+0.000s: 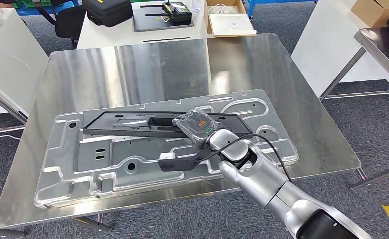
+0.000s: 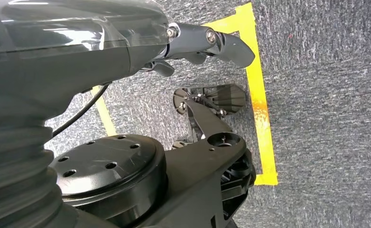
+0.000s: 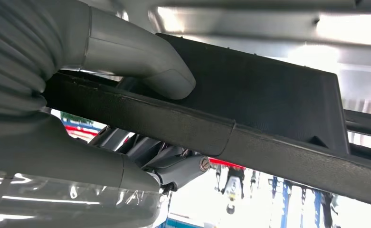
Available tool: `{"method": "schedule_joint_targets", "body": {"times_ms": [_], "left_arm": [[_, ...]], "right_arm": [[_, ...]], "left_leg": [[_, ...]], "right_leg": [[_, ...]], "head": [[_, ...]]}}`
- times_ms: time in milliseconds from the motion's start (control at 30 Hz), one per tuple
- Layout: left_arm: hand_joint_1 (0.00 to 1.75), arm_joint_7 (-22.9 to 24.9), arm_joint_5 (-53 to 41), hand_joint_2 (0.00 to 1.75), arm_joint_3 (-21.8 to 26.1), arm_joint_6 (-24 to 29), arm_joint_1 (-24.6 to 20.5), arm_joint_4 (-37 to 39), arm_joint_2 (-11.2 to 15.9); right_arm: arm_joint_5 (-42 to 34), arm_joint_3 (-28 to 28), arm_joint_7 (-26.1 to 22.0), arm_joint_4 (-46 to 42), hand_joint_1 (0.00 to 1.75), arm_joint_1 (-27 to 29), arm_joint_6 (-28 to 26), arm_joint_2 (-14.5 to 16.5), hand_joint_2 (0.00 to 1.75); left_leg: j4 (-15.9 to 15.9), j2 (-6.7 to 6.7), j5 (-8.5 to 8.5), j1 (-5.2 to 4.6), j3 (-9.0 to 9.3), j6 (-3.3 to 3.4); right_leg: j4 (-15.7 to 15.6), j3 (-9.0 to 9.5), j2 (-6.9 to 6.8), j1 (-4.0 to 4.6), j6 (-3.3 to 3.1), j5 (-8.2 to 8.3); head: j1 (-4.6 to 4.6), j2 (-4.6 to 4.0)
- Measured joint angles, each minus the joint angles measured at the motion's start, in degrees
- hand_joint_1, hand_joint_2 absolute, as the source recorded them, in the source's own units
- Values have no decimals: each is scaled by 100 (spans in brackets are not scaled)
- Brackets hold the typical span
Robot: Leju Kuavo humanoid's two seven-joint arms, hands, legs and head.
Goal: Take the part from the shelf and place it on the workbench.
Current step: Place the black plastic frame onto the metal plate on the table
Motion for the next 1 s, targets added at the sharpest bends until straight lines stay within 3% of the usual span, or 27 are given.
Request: {"method": "schedule_joint_targets", "body": {"times_ms": [167,300,433,567,1000], "left_arm": [[0,-35,-1,175,-15,26,-2,0,0],[0,-52,-1,175,-42,29,-3,0,0],[0,-49,-9,175,-73,70,-5,0,0],[0,-57,-29,0,-92,98,-14,0,0],[0,-36,36,0,-97,114,-25,0,0]], "right_arm": [[3,-82,-78,180,175,176,-127,0,175],[3,-127,-111,254,0,296,-203,0,0],[8,-177,-140,310,0,396,-257,-2,0],[38,-235,-187,348,0,467,-301,-2,0],[9,-512,-314,321,0,615,-387,-6,0]], "left_leg": [[0,0,0,0,0,0],[0,0,0,0,1,0],[0,1,0,0,2,0],[0,1,0,0,4,0],[0,3,0,0,8,0]], "right_leg": [[0,0,0,0,0,0],[0,1,0,0,0,0],[0,1,0,0,0,0],[0,2,0,0,0,0],[0,5,1,0,0,0]], "head": [[0,0],[0,0],[0,0],[0,0],[0,0]]}}
